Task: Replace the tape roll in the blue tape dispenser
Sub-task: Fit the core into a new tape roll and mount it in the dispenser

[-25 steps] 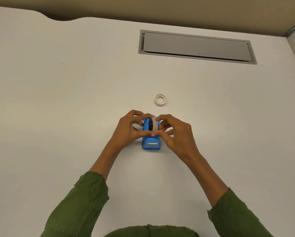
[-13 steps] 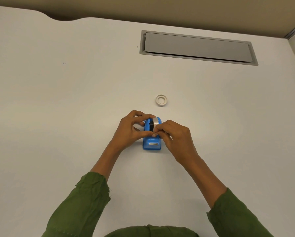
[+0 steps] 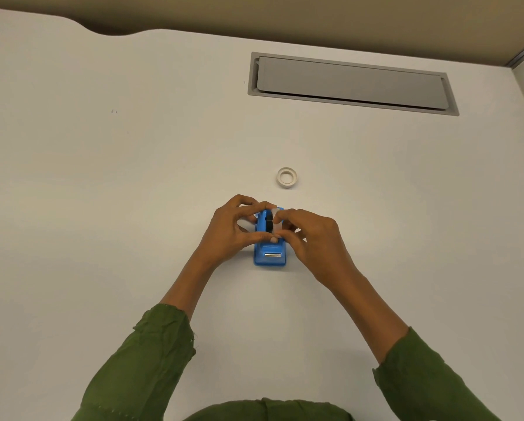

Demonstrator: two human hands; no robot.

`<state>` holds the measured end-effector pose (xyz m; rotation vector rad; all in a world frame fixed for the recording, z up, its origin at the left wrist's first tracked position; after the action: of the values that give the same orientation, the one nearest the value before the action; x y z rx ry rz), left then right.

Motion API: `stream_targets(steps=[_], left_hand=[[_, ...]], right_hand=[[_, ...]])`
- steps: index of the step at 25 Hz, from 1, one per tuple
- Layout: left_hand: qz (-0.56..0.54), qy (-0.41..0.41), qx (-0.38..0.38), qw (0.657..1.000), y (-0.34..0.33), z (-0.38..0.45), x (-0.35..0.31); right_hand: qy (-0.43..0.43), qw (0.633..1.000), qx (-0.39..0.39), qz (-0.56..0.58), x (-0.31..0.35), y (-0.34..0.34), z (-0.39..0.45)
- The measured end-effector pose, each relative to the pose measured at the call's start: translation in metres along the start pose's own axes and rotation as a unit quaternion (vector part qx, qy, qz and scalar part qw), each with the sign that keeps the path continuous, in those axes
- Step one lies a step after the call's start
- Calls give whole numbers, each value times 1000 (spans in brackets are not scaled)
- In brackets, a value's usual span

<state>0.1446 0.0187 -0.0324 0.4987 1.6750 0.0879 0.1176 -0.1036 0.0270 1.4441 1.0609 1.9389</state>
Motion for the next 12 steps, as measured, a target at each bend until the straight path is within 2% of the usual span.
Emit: stream_targets(steps=[9,10,12], left_hand=[[-7,-29,-1,1000,1,0,-5],[-8,-28,0,1000,1,0,-4],[-12,-23,-1,1000,0,-1,-3]], right_hand=[[29,999,-6,-16,7,1,-3],[-2,1000,-4,11,1,1,-3],[-127,983,-10,133,-23,1,-4]])
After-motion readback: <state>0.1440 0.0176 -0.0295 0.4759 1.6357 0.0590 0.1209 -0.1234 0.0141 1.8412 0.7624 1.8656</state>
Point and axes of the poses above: each hand's wrist, its own z-axis towards the middle knuckle, its own y-axis out of the back of the hand, x = y × z, the point moved 10 cm from there along z, towards the middle knuckle, and after that the axes turned 7 degrees about -z, right-handed, at the moved point
